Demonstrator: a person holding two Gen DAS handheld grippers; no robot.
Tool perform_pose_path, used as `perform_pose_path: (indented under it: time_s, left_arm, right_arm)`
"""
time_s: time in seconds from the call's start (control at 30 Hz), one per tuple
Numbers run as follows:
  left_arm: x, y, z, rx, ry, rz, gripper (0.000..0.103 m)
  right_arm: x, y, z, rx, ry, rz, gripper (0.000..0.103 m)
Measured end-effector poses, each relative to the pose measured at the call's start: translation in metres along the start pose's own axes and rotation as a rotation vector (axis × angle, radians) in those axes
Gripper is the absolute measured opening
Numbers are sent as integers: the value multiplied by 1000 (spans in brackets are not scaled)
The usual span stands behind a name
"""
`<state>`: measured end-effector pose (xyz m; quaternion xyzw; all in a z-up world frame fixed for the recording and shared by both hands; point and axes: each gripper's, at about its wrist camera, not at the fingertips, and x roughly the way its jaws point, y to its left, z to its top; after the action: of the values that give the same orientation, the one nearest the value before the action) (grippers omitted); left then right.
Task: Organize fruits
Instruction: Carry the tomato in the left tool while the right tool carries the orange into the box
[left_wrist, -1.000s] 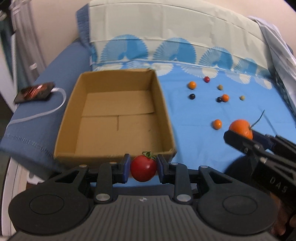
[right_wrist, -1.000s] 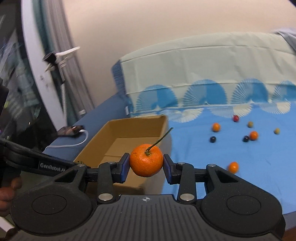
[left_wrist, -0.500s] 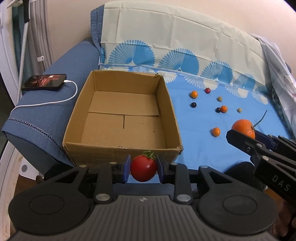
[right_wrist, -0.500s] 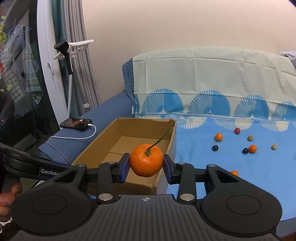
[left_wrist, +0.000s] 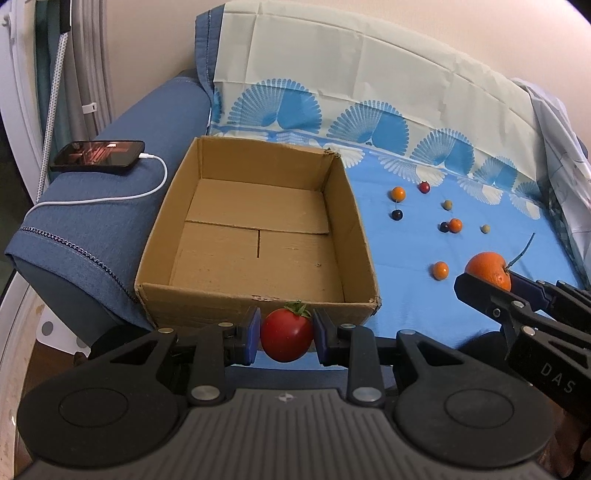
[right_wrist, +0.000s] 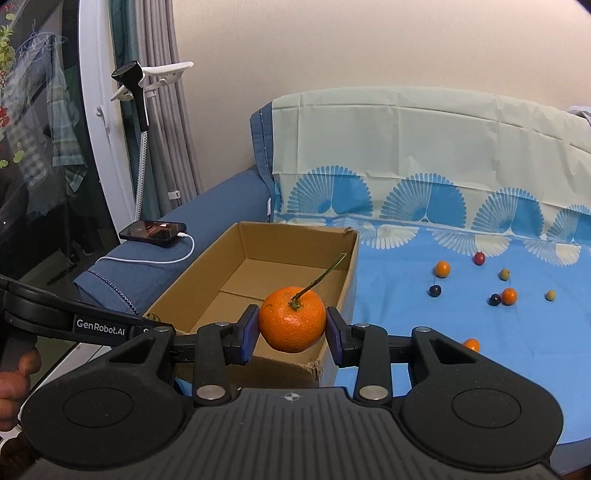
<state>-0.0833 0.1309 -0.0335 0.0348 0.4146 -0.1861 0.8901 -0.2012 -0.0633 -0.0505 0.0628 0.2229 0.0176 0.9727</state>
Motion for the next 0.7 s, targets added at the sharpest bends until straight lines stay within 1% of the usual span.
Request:
perform_pose_path:
  time_s: [0.3, 0.47, 0.7]
  left_arm:
    - [9, 7, 5, -10, 11, 10, 33]
    - [15, 10, 10, -6, 22, 29, 33]
    - [26, 18, 27, -15, 27, 60, 33]
  right_arm:
    - [11, 2, 1, -9, 23, 4, 40]
    - [19, 1, 3, -11, 38, 7, 40]
    - [35, 2, 8, -19, 48, 16, 40]
